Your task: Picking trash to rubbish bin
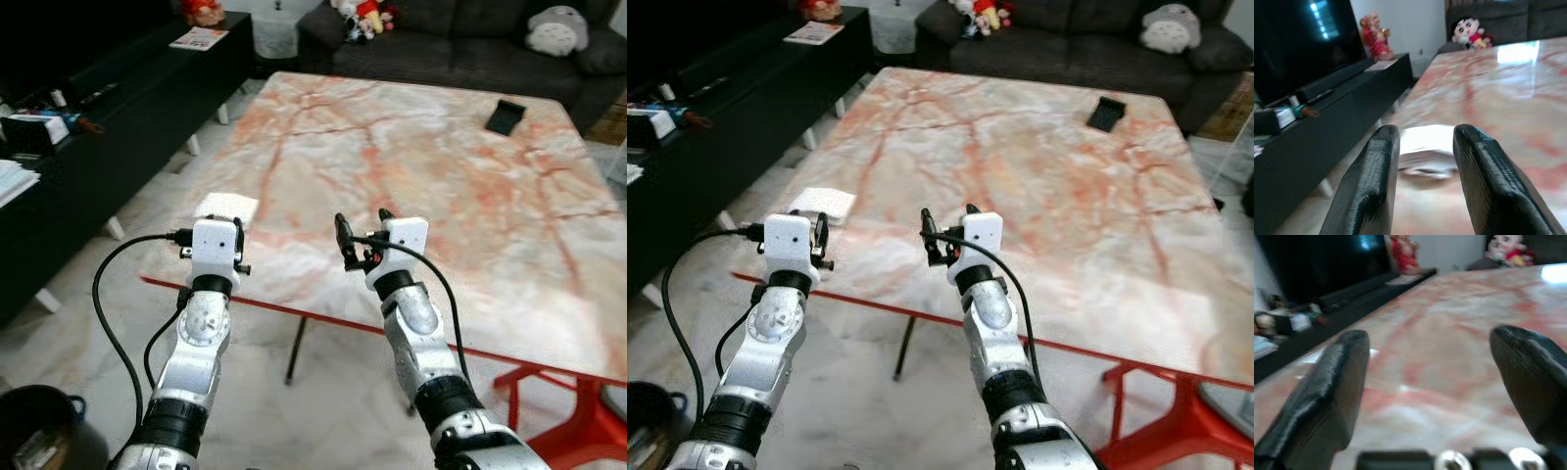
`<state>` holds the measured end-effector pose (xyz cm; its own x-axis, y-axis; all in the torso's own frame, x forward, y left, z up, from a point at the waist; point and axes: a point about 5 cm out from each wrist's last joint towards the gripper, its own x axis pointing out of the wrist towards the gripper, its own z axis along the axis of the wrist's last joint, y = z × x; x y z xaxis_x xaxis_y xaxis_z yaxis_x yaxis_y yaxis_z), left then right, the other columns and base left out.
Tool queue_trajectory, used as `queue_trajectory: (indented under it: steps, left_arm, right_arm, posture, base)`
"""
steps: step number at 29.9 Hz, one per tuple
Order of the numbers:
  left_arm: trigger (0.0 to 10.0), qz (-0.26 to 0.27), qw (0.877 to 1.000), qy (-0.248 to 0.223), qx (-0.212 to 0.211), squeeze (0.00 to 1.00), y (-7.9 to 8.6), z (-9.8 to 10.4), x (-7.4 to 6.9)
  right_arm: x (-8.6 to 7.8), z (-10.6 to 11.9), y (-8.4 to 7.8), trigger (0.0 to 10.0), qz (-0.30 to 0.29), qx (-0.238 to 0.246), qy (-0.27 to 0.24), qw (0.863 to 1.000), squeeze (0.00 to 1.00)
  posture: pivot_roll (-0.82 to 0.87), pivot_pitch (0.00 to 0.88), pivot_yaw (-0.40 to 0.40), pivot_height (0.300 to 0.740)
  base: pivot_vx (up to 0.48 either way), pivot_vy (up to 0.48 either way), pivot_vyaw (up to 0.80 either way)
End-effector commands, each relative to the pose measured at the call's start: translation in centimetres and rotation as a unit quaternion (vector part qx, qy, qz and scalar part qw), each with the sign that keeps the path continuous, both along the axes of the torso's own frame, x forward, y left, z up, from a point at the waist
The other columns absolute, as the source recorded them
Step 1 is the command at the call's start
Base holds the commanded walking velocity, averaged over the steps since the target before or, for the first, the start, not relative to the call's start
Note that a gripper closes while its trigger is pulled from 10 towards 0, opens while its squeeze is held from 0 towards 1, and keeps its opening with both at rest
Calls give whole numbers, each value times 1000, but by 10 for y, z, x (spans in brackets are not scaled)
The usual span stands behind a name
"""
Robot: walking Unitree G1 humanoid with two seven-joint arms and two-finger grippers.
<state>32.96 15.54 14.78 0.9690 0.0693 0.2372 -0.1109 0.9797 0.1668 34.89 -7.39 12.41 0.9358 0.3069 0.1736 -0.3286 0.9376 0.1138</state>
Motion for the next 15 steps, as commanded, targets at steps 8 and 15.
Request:
queue_trajectory:
  steps: [8,15]
  left_arm:
    - [10000,-16,1000,0,5,0,-8,2,0]
    - [10000,-32,999,-10,-26,0,-16,7,1]
  right_arm:
    - [1,1,-6,10000,-8,-3,-3,1000,0]
    - [0,1,-5,10000,-9,-1,-4,1000,0]
  posture:
    - [131,133,5,740]
    - [127,126,7,740]
  base:
    - [0,180,0]
    - [0,0,0]
